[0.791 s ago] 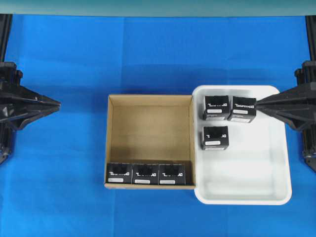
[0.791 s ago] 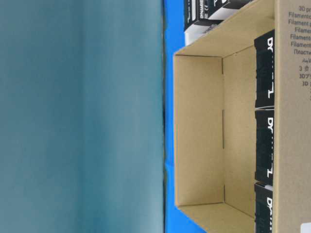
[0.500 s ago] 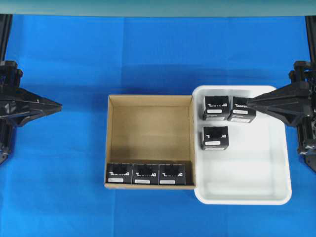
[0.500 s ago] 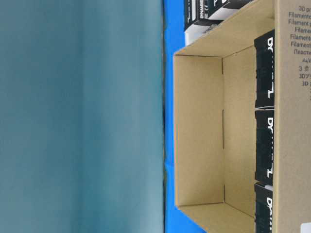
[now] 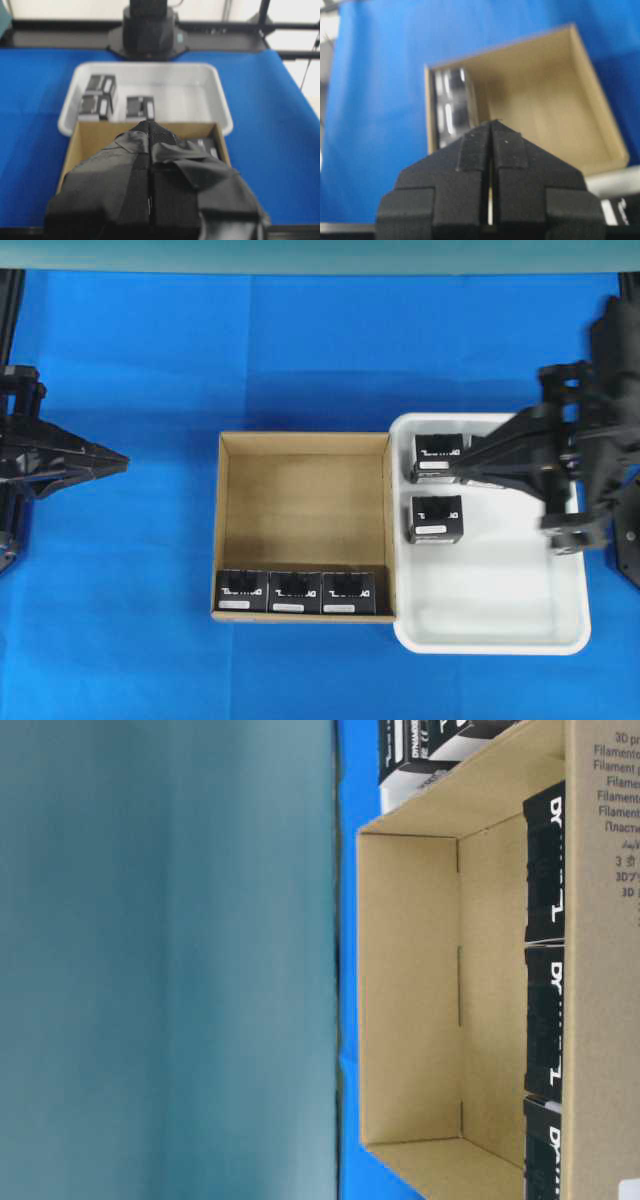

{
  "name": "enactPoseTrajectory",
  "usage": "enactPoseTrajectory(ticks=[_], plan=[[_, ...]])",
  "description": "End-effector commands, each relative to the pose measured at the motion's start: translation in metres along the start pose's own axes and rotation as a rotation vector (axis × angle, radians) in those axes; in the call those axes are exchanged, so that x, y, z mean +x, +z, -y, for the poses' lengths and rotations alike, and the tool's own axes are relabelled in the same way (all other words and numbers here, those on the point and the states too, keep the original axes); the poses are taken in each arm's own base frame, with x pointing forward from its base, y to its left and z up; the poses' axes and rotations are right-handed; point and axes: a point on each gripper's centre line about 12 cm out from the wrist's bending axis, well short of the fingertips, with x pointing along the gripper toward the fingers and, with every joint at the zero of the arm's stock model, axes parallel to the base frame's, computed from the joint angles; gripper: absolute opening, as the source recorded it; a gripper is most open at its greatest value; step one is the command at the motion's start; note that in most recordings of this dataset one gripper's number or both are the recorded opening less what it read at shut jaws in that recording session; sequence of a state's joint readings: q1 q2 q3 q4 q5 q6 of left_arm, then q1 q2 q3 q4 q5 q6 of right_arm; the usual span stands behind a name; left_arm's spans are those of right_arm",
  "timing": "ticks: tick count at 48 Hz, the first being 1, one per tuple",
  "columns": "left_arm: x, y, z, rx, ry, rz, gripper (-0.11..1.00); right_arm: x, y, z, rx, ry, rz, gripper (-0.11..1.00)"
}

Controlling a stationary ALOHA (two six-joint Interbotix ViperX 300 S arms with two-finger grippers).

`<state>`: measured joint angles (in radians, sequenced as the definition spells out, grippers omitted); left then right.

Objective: Pick the box from inside the cardboard box.
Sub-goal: 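Swing the right arm from the tray over the cardboard box, then lower the right gripper onto the rightmost black-and-white box in the front row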

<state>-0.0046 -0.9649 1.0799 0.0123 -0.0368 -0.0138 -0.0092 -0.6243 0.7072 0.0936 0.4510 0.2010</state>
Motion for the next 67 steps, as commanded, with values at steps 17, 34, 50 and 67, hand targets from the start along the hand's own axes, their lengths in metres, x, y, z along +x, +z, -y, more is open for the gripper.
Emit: enactPoseTrajectory(ticks=[17, 34, 50, 67], plan=[[-0.001, 0.009, 0.005, 0.005, -0.023, -0.110, -0.07, 0.053, 0.030, -0.018, -0.013, -0.050, -0.369, -0.02], [-0.004, 0.010, 0.005, 0.007, -0.023, -0.118, -0.07, 0.110, 0.021, -0.025, -0.041, -0.104, -0.700, -0.02], [-0.005, 0.010, 0.005, 0.005, -0.023, -0.114, -0.07, 0.157, -0.003, -0.034, -0.188, -0.073, -0.919, -0.02], [-0.006, 0.012, 0.007, 0.005, -0.033, -0.106, -0.07, 0.178, -0.006, -0.024, -0.141, -0.069, -0.845, -0.01]])
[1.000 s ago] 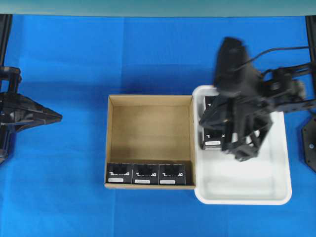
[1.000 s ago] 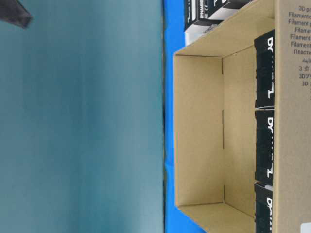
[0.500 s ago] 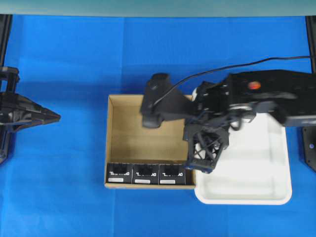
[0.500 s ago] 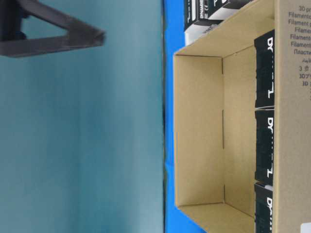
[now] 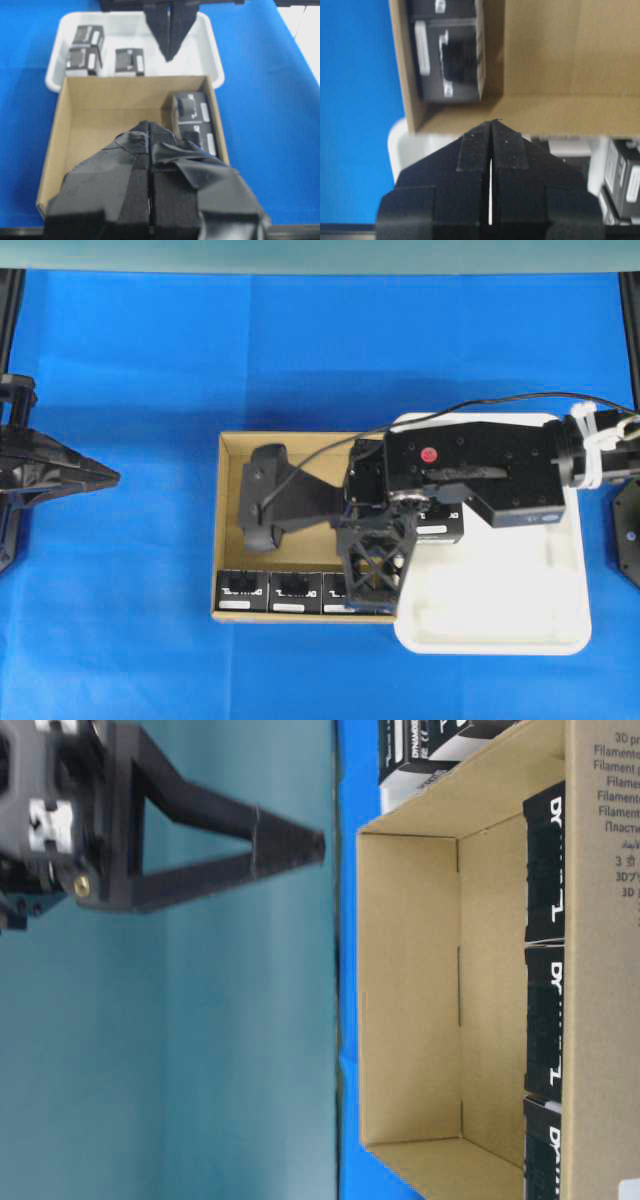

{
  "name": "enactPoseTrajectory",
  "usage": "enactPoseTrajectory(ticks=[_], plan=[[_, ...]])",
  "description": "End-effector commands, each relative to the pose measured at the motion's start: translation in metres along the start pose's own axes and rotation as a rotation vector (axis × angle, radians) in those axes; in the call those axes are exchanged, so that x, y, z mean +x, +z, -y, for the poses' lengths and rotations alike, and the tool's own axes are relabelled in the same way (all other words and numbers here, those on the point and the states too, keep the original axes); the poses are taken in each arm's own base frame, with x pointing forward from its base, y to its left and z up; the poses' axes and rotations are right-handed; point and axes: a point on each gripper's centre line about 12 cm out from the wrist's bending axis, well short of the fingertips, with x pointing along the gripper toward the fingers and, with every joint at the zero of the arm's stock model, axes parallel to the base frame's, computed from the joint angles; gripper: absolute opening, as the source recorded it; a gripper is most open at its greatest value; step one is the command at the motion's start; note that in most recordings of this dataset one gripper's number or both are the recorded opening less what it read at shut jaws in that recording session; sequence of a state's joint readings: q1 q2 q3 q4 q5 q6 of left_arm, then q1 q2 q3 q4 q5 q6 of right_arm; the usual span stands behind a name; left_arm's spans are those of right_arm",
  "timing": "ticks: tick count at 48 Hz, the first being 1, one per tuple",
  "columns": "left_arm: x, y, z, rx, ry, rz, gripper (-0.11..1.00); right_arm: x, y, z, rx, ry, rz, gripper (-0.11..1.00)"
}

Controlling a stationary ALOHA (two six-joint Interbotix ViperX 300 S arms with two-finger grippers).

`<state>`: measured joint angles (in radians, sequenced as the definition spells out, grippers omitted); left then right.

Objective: Pick the box from inside the cardboard box.
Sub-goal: 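Lower the right gripper onto the rightmost black-and-white box in the front row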

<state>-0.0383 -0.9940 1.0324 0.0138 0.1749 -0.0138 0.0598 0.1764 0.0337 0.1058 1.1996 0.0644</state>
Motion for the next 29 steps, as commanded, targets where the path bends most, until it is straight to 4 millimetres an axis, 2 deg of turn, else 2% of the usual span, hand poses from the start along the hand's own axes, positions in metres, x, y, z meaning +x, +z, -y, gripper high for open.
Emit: enactPoseTrajectory(ticks=[1, 7, 11, 15, 20, 23, 26, 29], plan=[[-0.001, 0.012, 0.001, -0.001, -0.003, 0.029, -0.07, 0.002, 0.005, 0.005, 0.027, 0.020, 0.042, 0.00], [-0.001, 0.012, 0.001, -0.001, -0.003, 0.029, -0.07, 0.007, 0.006, 0.010, 0.065, 0.079, 0.067, 0.05], [-0.001, 0.012, 0.001, -0.003, -0.003, 0.031, -0.07, 0.010, 0.003, 0.013, 0.074, 0.140, 0.069, 0.15], [-0.002, 0.013, 0.001, -0.013, -0.003, 0.035, -0.07, 0.010, 0.002, 0.015, 0.068, 0.201, 0.081, 0.33], [-0.003, 0.014, 0.001, -0.029, -0.003, 0.038, -0.07, 0.011, 0.002, 0.017, 0.052, 0.237, 0.095, 0.66], [-0.003, 0.014, 0.001, -0.032, -0.003, 0.038, -0.07, 0.012, 0.003, 0.016, 0.035, 0.234, 0.098, 0.81], [-0.003, 0.014, 0.001, -0.033, -0.003, 0.038, -0.07, 0.015, 0.004, 0.018, 0.030, 0.227, 0.109, 0.93], [-0.003, 0.014, 0.001, -0.032, -0.003, 0.038, -0.07, 0.017, 0.005, 0.018, 0.030, 0.221, 0.121, 0.99]])
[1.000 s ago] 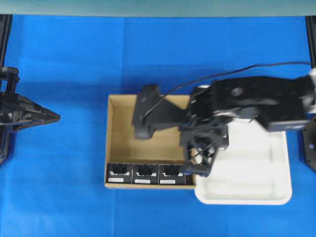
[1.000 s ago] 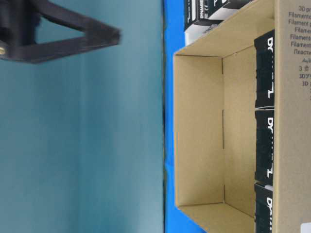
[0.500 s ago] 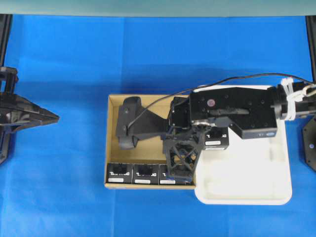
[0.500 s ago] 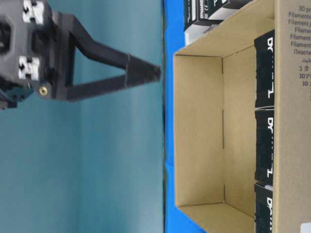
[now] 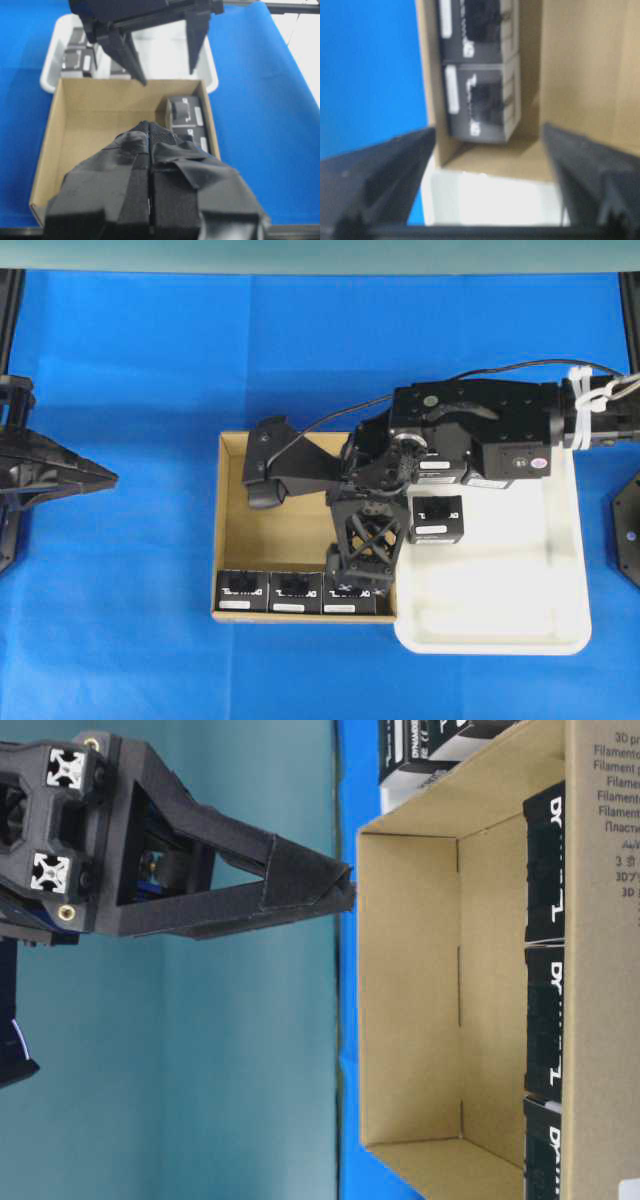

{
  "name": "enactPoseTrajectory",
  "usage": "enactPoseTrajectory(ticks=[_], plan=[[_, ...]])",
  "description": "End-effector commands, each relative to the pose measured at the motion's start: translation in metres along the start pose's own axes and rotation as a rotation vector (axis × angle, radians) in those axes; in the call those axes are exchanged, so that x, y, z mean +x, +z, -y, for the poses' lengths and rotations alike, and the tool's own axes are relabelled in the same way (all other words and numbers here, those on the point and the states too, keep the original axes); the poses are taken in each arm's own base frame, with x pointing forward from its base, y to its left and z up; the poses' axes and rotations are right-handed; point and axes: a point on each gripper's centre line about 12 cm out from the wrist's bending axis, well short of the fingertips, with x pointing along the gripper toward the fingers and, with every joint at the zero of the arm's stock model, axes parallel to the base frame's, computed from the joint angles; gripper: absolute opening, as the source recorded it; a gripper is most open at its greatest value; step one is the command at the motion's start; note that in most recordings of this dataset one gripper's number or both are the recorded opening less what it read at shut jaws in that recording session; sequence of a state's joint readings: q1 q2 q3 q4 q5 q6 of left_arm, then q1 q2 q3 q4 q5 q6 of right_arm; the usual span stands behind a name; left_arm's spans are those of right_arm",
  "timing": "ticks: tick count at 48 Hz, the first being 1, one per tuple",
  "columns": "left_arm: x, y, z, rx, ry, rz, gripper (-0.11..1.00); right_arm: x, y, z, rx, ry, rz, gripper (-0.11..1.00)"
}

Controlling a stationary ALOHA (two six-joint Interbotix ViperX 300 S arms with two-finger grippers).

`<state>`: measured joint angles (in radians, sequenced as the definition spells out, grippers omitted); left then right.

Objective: Pick the box from inside the cardboard box.
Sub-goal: 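Lower the right gripper onto the rightmost black-and-white box in the front row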

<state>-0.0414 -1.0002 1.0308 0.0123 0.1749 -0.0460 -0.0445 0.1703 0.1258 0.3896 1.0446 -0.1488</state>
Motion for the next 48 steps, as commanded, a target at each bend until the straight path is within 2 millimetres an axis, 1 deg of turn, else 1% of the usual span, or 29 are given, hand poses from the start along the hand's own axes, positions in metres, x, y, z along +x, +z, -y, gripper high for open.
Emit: enactPoseTrajectory(ticks=[1, 14, 26, 36, 48], plan=[[-0.001, 0.012, 0.000, 0.001, -0.001, 0.031, -0.07, 0.006, 0.001, 0.001, 0.000, -0.003, 0.014, 1.00], [-0.001, 0.012, 0.000, 0.000, -0.001, 0.031, -0.07, 0.043, -0.015, 0.006, 0.013, -0.020, -0.021, 0.99], [-0.001, 0.012, 0.000, -0.005, -0.001, 0.031, -0.07, 0.065, -0.025, 0.013, 0.028, -0.033, -0.043, 0.99], [-0.001, 0.012, 0.000, -0.004, 0.002, 0.031, -0.07, 0.072, -0.024, 0.017, 0.036, -0.043, -0.024, 0.99], [-0.001, 0.011, 0.000, -0.005, 0.002, 0.029, -0.07, 0.078, -0.029, 0.018, 0.040, -0.044, -0.036, 0.99]])
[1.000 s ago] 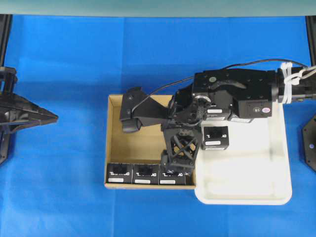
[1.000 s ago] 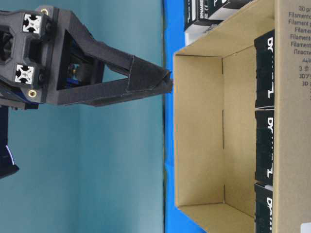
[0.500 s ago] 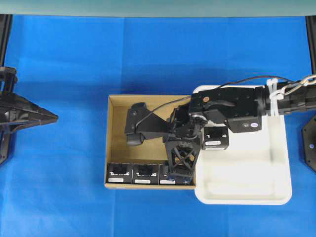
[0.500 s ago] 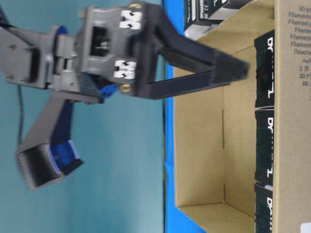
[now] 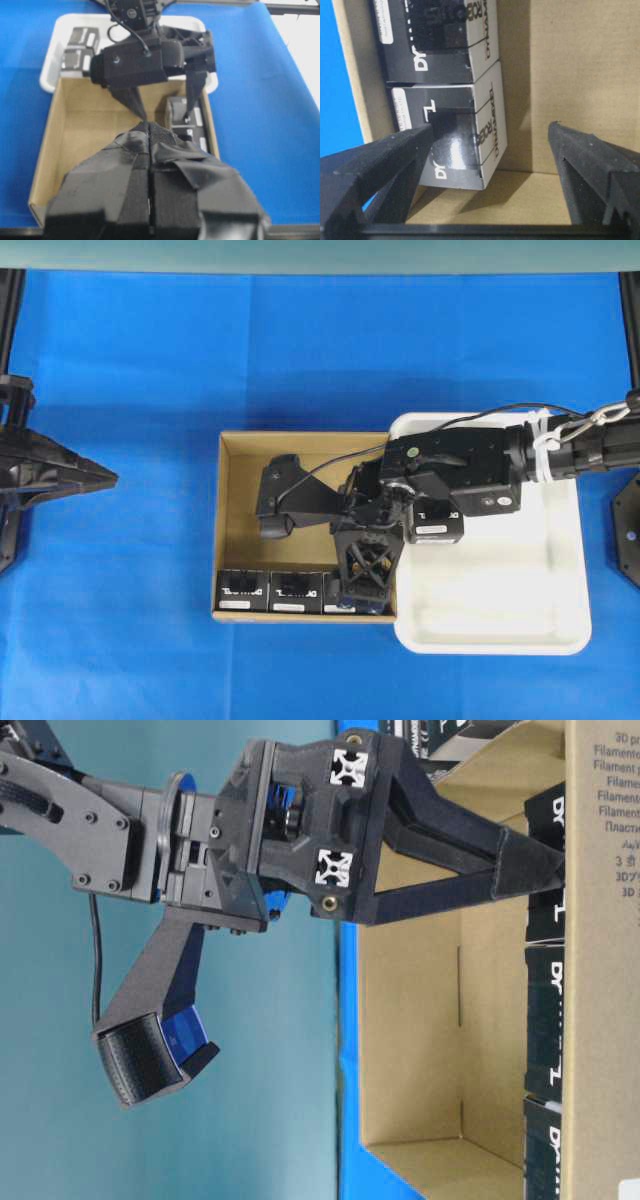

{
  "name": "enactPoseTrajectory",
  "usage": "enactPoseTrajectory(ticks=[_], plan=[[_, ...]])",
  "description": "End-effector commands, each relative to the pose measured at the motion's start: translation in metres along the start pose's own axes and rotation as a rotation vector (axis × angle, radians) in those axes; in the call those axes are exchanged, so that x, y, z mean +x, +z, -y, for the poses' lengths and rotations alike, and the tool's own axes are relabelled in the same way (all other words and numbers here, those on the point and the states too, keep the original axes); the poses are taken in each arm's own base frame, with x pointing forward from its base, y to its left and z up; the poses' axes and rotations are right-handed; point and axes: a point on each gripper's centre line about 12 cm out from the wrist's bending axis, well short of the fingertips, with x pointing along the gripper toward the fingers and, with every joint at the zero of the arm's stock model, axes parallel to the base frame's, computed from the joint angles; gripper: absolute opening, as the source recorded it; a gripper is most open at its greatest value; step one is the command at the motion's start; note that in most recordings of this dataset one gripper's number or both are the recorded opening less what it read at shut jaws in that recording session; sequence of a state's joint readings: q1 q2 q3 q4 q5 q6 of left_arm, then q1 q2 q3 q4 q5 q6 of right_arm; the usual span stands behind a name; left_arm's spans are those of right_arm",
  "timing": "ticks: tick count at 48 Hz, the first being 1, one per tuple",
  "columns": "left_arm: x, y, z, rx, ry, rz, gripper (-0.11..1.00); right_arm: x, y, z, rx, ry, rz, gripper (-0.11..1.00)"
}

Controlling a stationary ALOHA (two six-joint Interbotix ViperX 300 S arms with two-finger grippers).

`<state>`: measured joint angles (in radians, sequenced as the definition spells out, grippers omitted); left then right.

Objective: Pick the box from inside the cardboard box.
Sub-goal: 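Lower the right gripper onto the rightmost black-and-white box in the front row, then close the right gripper on the box and lift it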

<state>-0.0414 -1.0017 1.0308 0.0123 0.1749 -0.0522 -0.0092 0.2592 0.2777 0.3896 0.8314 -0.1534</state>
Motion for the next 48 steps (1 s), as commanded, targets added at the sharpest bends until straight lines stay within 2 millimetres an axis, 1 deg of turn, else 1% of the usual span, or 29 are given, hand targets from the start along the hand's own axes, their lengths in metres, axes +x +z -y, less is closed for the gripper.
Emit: enactPoseTrajectory(ticks=[1, 7, 12, 48], plan=[[-0.001, 0.011, 0.000, 0.001, 0.002, 0.028, -0.07, 0.005, -0.003, 0.000, 0.005, 0.001, -0.007, 0.99], [0.000, 0.011, 0.000, 0.001, 0.002, 0.028, -0.07, 0.008, -0.007, 0.003, 0.009, -0.006, -0.011, 0.99], [-0.001, 0.011, 0.000, 0.001, 0.002, 0.028, -0.07, 0.007, -0.011, 0.009, 0.030, -0.011, -0.012, 0.99], [-0.001, 0.013, 0.000, 0.001, 0.002, 0.035, -0.07, -0.012, -0.008, 0.067, 0.093, -0.095, 0.021, 0.99]])
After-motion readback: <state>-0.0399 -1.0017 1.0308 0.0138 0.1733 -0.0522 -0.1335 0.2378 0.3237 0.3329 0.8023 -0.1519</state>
